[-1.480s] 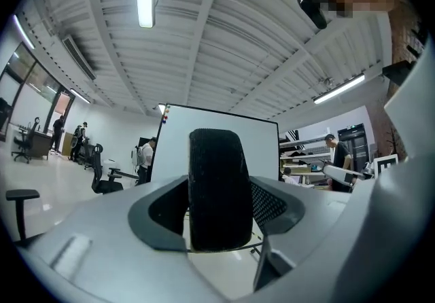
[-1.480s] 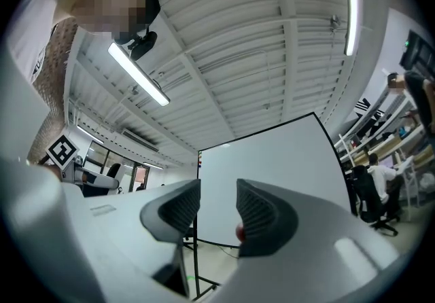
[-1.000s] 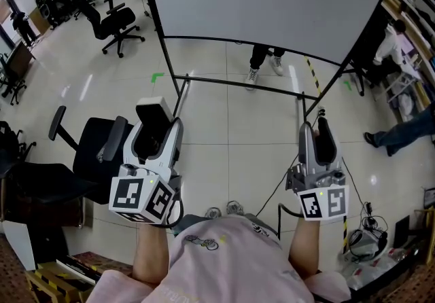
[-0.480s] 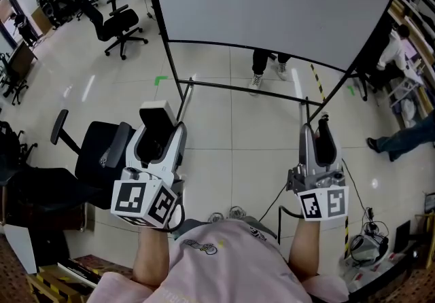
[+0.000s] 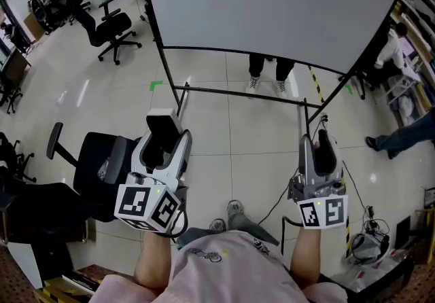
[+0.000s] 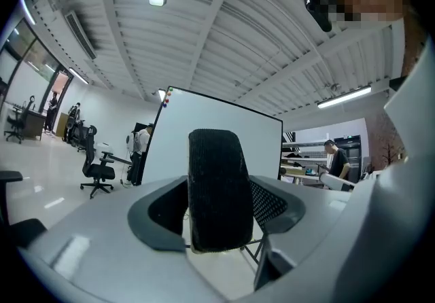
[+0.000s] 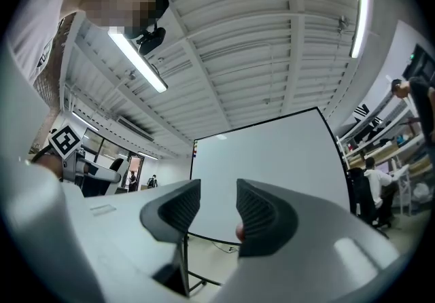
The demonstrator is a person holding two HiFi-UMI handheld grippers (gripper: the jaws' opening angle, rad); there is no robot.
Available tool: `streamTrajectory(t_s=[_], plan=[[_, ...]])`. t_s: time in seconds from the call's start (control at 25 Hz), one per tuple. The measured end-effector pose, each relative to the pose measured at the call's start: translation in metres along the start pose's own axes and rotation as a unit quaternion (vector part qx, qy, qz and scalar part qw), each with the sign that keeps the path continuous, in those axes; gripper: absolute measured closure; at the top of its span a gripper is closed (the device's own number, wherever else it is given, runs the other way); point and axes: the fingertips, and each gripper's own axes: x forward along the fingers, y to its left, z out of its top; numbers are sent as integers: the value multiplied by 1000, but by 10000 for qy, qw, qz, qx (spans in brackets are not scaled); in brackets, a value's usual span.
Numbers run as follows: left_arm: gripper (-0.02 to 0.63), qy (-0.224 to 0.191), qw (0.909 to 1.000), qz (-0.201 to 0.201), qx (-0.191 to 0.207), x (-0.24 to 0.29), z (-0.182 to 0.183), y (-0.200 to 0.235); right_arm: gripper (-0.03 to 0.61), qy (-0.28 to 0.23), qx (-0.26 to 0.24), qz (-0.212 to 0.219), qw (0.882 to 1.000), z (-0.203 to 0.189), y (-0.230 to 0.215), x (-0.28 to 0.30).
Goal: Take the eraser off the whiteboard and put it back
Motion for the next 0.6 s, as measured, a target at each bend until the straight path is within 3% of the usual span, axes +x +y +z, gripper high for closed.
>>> streamTrajectory(t_s=[0.28,0.6], plan=[[339,-1,10000,-38,21,53,-2,-20,410,33,17,72,10000,-14,-45,30],[339,-71,9998,58,184,108,6,-23,411,75,129,444,9989,-33,-73,86]])
